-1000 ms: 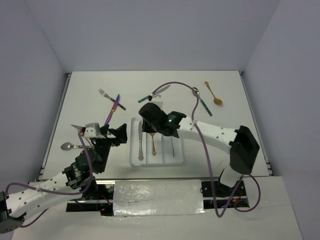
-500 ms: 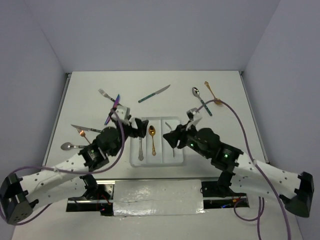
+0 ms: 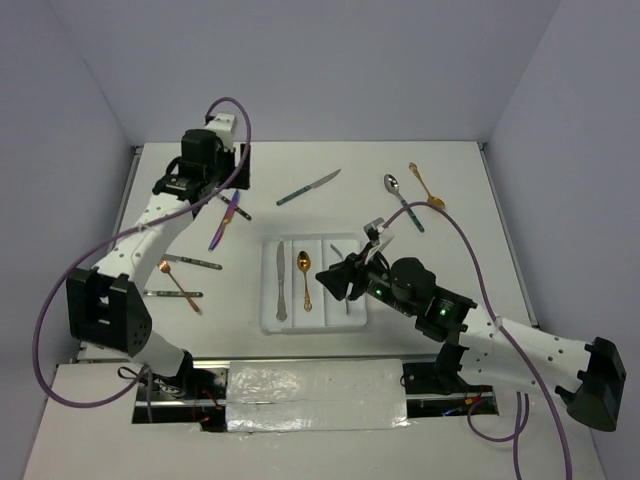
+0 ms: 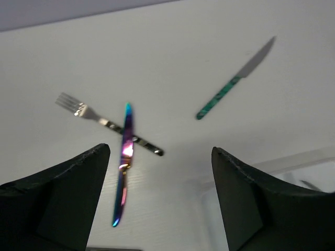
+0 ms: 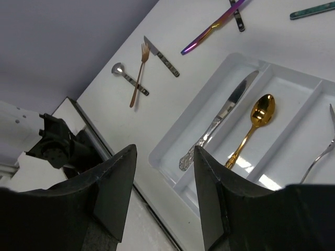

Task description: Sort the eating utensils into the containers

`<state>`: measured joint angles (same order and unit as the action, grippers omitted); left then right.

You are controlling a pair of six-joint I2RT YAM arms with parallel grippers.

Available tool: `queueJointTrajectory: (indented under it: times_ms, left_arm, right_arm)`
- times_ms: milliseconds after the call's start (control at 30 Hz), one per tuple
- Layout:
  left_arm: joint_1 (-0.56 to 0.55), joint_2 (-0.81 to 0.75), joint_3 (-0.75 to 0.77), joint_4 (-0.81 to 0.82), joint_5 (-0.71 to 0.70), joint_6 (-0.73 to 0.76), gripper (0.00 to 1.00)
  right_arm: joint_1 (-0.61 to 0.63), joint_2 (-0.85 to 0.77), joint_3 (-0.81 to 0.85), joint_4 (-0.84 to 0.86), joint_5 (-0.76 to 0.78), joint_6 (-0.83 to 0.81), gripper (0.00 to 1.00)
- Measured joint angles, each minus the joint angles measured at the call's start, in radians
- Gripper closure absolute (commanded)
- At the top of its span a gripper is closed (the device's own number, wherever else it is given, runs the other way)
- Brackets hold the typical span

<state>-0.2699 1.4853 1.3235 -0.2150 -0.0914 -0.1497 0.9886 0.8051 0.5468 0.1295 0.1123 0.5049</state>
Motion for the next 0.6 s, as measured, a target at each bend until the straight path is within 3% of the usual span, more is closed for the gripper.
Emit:
queueJointTrajectory:
  times_ms: [100,233,333,600]
  left_arm:
    - [0.096,0.062,0.016,-0.078,-0.018,0.079,0.09]
    - [0.149,0.084,-0.069,-0.141,-0.016,0.196,0.21]
    - [0.188,0.115,-0.095,-0.166,0.062,0.258,0.23]
    - [0.259,0.218,-0.01,-0.211,0.161,0.388,0.25]
  right_arm:
    - [0.0,0.024,-0.006,0.022,-0.024,0.004,0.46]
    - [0.0,0.027,-0.019,0.05,-0.043,0.011,0.47]
    - [0.0,0.028,-0.02,0.059,-0.05,0.011,0.47]
    - [0.0,0.045,-0.02,0.065,-0.056,0.011,0.48]
